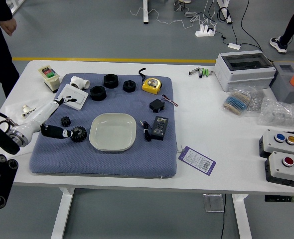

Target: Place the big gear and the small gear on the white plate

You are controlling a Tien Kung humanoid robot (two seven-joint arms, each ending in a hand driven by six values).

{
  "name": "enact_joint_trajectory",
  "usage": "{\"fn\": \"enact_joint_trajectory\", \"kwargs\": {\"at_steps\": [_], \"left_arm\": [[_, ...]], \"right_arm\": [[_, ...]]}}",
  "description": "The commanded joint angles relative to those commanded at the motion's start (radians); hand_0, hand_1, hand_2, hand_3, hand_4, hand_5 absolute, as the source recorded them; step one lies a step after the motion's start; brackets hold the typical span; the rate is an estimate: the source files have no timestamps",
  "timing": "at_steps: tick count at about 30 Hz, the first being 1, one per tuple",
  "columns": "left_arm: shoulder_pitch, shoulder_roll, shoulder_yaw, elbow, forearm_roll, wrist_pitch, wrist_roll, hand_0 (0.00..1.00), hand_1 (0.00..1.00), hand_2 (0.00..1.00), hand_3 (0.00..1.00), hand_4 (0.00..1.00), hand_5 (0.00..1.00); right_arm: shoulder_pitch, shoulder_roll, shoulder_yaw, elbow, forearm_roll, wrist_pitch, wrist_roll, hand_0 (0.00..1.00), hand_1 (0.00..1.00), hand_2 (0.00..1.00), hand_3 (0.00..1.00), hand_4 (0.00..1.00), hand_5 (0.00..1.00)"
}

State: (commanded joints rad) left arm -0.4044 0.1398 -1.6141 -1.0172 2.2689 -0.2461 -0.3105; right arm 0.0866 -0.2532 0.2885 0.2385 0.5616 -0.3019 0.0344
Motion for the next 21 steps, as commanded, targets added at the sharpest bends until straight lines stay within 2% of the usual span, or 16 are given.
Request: {"fn": "enact_joint_trajectory", "kwargs": {"at_steps": [5,10,13,15,16,21], "left_arm": [[-0.034,0.016,0.038,0.020,0.000,-0.015,0.004,0.849,0.933,0.970,0.869,0.939,0.015],[-0.072,0.033,0.071,0.044,0.000,-0.054,0.028,0.852,0.923,0.962,0.868,0.924,0.002],[-0.088,0.040,0.087,0.061,0.000,-0.024,0.025,0.852,0.923,0.962,0.868,0.924,0.002],[-0.099,0.043,0.102,0.077,0.000,0.021,0.032,0.852,0.923,0.962,0.868,0.924,0.002],[-0.101,0.043,0.105,0.081,0.000,0.034,0.033,0.733,0.801,0.847,0.812,0.751,0.002],[-0.110,0.047,0.117,0.111,0.000,0.063,0.053,0.733,0.801,0.847,0.812,0.751,0.002]], "right_arm": [[0.001,0.000,-0.001,0.000,0.001,0.000,0.000,0.668,0.688,0.736,0.559,0.784,0.679],[0.002,0.000,0.001,0.000,0.000,0.001,0.000,0.668,0.687,0.736,0.560,0.784,0.679],[0.002,-0.001,0.001,0.000,0.000,0.001,0.000,0.668,0.687,0.736,0.560,0.784,0.679],[0.002,-0.001,0.001,0.000,0.001,0.001,0.000,0.668,0.687,0.736,0.560,0.784,0.679],[0.002,-0.001,0.001,0.000,0.001,0.001,0.000,0.668,0.686,0.736,0.560,0.784,0.677],[0.002,-0.001,0.001,0.000,0.002,0.000,0.000,0.668,0.686,0.736,0.560,0.784,0.677]]}}
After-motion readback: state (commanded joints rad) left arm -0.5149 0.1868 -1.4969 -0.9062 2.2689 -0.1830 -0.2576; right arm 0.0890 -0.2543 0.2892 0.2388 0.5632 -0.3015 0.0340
